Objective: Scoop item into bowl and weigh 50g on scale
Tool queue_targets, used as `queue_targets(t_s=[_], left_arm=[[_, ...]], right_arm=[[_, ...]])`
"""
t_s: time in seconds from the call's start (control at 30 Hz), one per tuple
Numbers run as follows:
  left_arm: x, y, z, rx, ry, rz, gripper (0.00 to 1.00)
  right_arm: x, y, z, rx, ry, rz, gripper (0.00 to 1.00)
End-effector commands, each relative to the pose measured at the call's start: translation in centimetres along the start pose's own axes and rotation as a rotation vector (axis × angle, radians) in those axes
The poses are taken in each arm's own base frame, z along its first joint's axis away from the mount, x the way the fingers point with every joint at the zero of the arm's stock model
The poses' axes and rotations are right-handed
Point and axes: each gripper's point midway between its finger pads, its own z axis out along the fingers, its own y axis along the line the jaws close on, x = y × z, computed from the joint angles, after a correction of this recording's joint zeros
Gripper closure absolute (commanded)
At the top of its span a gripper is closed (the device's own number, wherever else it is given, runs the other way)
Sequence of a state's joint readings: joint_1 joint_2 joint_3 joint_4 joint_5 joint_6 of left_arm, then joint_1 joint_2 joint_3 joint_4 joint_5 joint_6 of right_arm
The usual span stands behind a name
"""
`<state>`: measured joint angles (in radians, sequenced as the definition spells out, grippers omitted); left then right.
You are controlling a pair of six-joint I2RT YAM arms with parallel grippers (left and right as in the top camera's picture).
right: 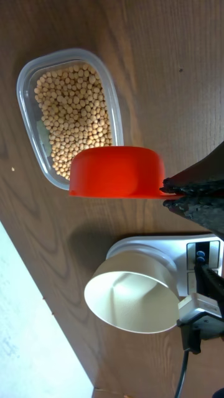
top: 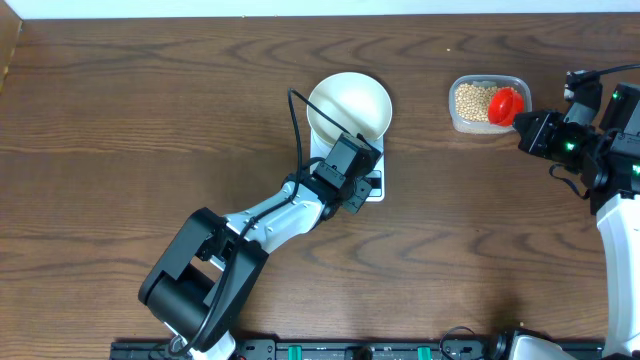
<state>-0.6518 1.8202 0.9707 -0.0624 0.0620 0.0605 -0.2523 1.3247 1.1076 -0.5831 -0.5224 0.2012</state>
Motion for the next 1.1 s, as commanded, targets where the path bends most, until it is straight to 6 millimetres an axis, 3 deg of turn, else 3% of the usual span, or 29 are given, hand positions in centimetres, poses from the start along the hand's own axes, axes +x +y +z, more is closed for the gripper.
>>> queue_targets(t_s=[0.0,0.5,0.87,1.07], left_arm=[[1.3,0.4,0.9,-0.023,0.039,0.018,0.93],[2.9,1.4,2.2,-0.039,0.089,0.0,0.93],[4.8,1.3,2.0,-0.041,0.167,-0.034,0.93],[4.9,1.3,2.0,-0.039,0.168,-0.033,0.93]], right_arm=[[-0.3,-0.1,-0.3,0.003,-0.009,-0.019,0.99],[0.0,-0.1,-0.3,0.005,0.0,-0.018,0.99],[0.0,-0.3,-0.3,0.014,-0.001,-0.029,0.99],[0.0,-0.5,-0.3,0.028,-0.002,-0.028,0.99]])
